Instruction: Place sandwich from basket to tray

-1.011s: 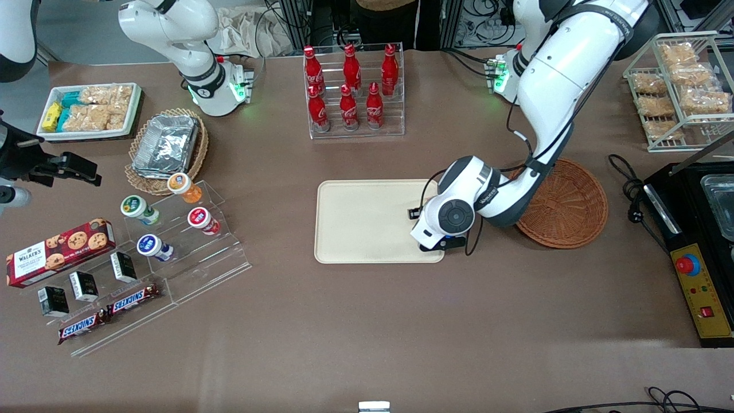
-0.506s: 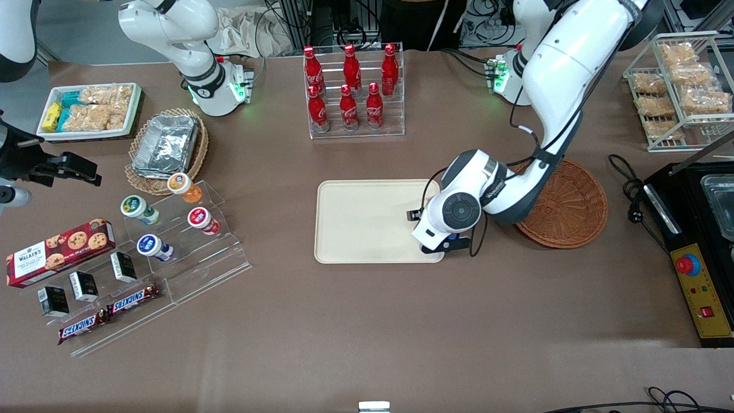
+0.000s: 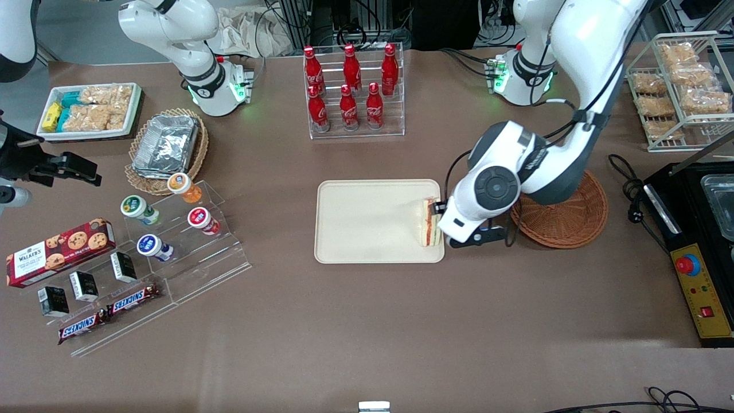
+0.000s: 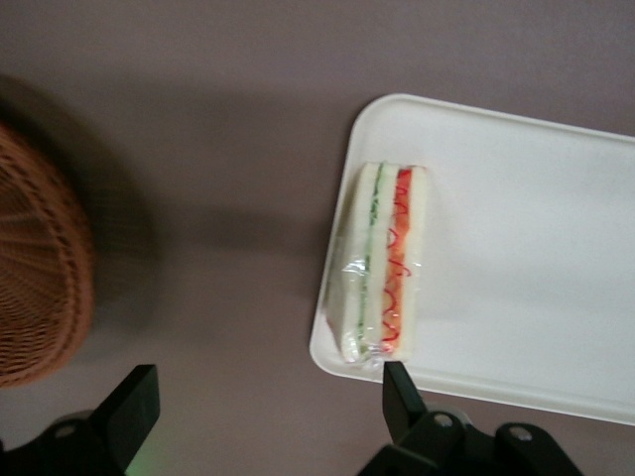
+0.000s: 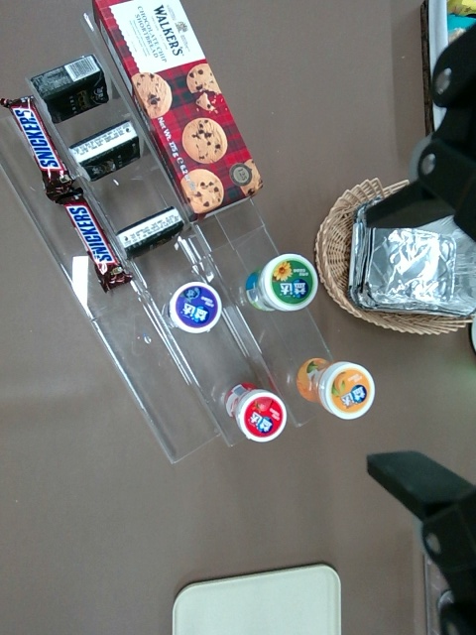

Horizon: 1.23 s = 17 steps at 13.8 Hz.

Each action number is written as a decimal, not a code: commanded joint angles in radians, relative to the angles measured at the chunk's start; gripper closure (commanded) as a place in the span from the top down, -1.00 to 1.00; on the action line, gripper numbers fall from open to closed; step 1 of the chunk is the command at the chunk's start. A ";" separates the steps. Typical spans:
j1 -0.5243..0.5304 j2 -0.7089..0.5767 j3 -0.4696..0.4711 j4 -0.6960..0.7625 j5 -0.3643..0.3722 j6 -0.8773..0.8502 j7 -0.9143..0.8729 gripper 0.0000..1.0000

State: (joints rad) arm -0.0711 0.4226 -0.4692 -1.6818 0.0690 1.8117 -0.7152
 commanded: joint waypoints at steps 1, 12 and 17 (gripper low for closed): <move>0.062 -0.082 -0.002 -0.029 0.012 -0.049 0.091 1.00; 0.109 -0.350 0.348 -0.090 0.006 -0.132 0.702 1.00; 0.108 -0.413 0.509 -0.043 -0.044 -0.137 0.927 1.00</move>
State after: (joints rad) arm 0.0538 0.0365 -0.0034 -1.7355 0.0528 1.6844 0.1516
